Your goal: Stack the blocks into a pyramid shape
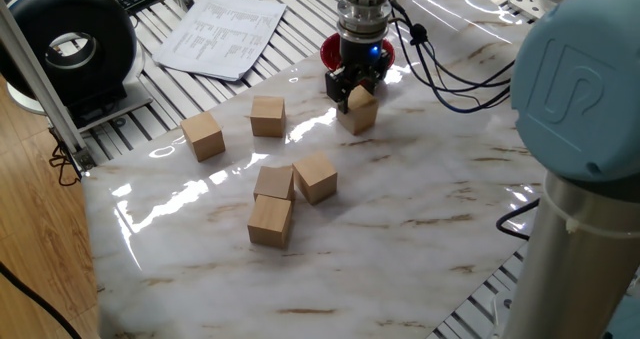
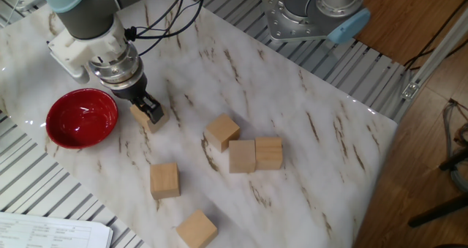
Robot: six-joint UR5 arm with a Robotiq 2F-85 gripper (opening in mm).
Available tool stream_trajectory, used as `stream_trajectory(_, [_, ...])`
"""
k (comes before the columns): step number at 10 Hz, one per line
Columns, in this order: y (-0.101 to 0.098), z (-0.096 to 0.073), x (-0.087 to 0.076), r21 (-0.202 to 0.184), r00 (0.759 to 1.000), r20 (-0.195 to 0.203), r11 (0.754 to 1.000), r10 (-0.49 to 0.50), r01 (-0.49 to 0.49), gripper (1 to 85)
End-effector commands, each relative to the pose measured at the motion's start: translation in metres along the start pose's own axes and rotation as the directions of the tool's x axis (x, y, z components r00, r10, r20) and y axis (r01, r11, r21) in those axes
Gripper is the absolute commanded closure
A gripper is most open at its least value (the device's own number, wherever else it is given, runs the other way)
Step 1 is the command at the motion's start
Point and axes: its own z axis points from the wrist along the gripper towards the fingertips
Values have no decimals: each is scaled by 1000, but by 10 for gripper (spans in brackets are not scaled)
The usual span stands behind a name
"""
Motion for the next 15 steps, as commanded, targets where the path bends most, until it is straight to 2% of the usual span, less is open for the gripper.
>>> stream_trajectory(1, [-3, -2, -1, 9, 1000, 0, 1000, 8, -8, 840])
stream_trajectory(5, [1, -2, 0, 1, 1000, -10, 1000, 17, -17, 837])
stream_trajectory(6, [1, -4, 3, 6, 1000, -28, 1000, 14, -14, 830])
stream_trajectory(7, [6, -5, 4, -6, 999, -37, 1000, 13, -13, 813])
stream_trajectory(8, [7, -6, 11, -11, 998, -63, 1000, -19, 18, 757])
stream_trajectory(12, [1, -6, 10, 10, 997, -59, 998, -56, 57, 710])
stream_trajectory(14, [-4, -6, 3, 30, 998, -34, 998, -58, 59, 737])
stream_trajectory(15, [-10, -7, -16, 57, 997, 38, 996, -67, 64, 740])
